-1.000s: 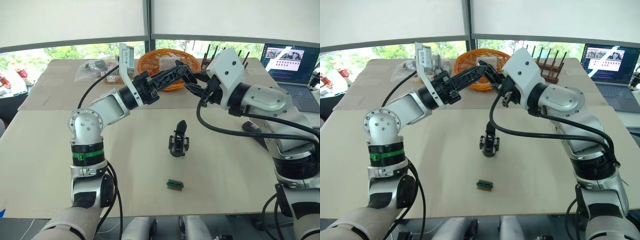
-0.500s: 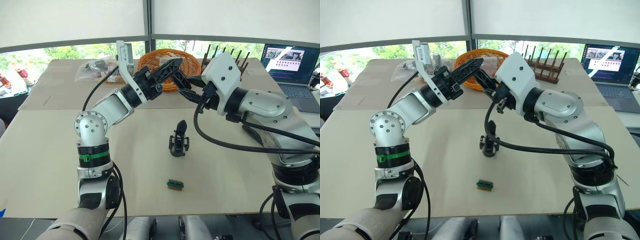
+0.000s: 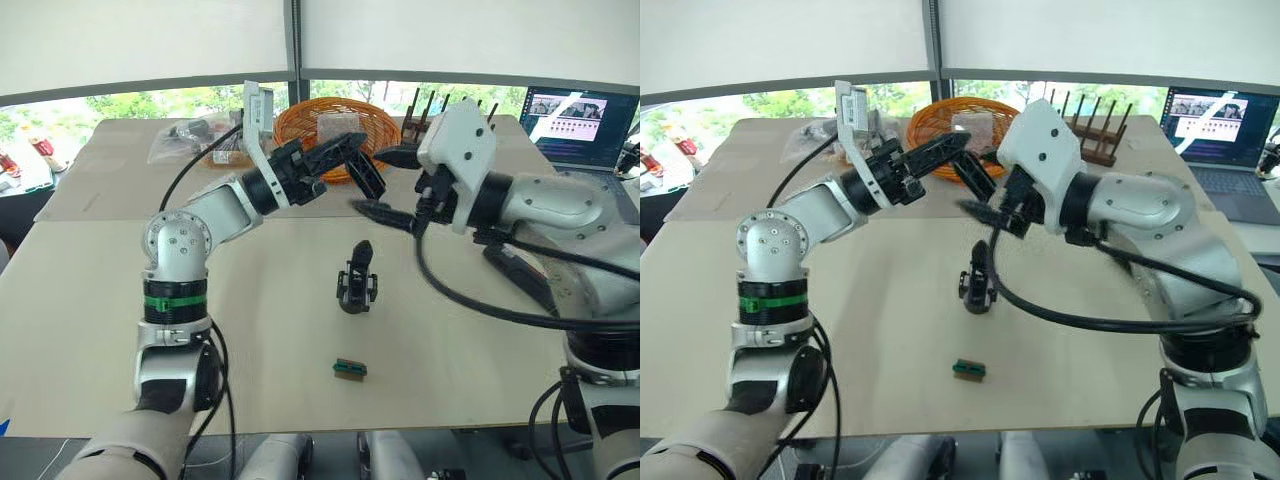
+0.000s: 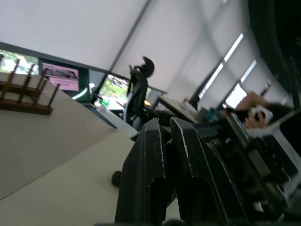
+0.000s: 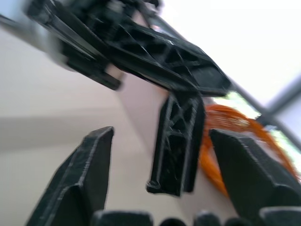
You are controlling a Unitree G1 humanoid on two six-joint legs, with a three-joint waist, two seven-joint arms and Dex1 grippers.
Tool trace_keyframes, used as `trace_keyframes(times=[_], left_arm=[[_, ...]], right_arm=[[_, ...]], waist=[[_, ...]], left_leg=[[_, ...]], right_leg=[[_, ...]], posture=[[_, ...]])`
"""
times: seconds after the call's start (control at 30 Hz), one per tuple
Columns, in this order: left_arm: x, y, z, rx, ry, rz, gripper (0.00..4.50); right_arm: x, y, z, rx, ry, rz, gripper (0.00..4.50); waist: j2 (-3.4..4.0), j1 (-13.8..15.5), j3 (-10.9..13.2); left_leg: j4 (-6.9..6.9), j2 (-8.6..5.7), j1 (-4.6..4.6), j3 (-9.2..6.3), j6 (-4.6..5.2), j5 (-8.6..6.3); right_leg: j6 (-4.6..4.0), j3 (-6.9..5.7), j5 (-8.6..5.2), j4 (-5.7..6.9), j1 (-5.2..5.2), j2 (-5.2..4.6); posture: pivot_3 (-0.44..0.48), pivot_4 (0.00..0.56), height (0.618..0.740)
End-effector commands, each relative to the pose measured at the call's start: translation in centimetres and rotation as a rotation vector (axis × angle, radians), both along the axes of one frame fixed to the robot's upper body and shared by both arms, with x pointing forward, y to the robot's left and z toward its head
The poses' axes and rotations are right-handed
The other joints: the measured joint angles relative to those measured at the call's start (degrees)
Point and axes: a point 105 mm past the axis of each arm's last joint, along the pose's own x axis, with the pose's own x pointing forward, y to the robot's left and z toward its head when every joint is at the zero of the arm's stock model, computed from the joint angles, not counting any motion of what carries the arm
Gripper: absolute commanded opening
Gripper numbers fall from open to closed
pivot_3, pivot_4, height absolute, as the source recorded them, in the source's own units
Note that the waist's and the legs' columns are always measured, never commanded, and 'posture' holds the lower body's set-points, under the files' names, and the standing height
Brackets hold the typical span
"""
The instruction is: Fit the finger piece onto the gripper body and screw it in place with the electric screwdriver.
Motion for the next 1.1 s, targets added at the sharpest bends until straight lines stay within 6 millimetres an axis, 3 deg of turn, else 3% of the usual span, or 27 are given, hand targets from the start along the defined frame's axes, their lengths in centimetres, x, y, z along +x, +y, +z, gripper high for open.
trace_keyframes(times=[0.03,0.13,0.3,0.5,1.0,1.1], left_arm=[[-3.4,0.0,0.5,0.116,-0.125,-0.244,0.00],[-4.6,0.5,-0.5,0.233,-0.208,-0.337,0.00],[-4.3,0.4,-1.5,0.289,-0.238,-0.366,0.00],[-4.2,0.2,-1.3,0.272,-0.242,-0.377,0.00],[-4.4,0.5,-0.6,0.244,-0.226,-0.377,0.00],[-4.6,0.5,-0.9,0.253,-0.229,-0.384,0.00]], right_arm=[[-1.8,-1.0,2.2,0.116,0.262,0.156,4.46],[-2.6,-1.2,2.2,0.131,0.426,0.236,4.46],[-2.8,-0.4,0.2,0.091,0.566,0.281,4.46],[-2.2,1.3,-0.3,0.084,0.575,0.292,2.62],[-2.0,2.1,-1.3,0.039,0.524,0.301,2.62],[-2.1,2.2,-1.0,0.040,0.517,0.311,1.84]], waist=[[0.01,-0.35,0.00],[0.01,-0.47,0.00],[0.01,-0.29,0.00],[0.01,-0.40,0.00],[0.01,-0.54,0.00],[0.01,-0.55,0.00]], left_leg=[[-0.02,0.00,0.00,0.00,0.00,0.00],[-0.11,0.03,0.04,0.00,0.06,-0.04],[-0.06,0.01,-0.01,-0.01,0.10,-0.07],[-0.04,0.01,-0.03,-0.01,0.10,-0.07],[-0.02,0.01,-0.03,-0.01,0.10,-0.07],[-0.02,0.00,-0.03,-0.01,0.10,-0.07]], right_leg=[[0.00,0.01,0.00,-0.01,0.00,-0.01],[-0.02,0.04,0.00,-0.09,0.03,-0.04],[-0.02,0.09,0.00,-0.08,0.03,-0.13],[-0.01,0.09,0.00,-0.02,-0.01,-0.14],[-0.01,0.03,0.00,0.00,-0.03,-0.11],[-0.01,0.03,0.00,0.00,-0.03,-0.12]], posture=[[0.000,0.150,0.740],[0.000,0.150,0.740],[0.000,0.150,0.740],[0.000,0.150,0.740],[0.000,0.150,0.740],[0.000,0.150,0.740]])
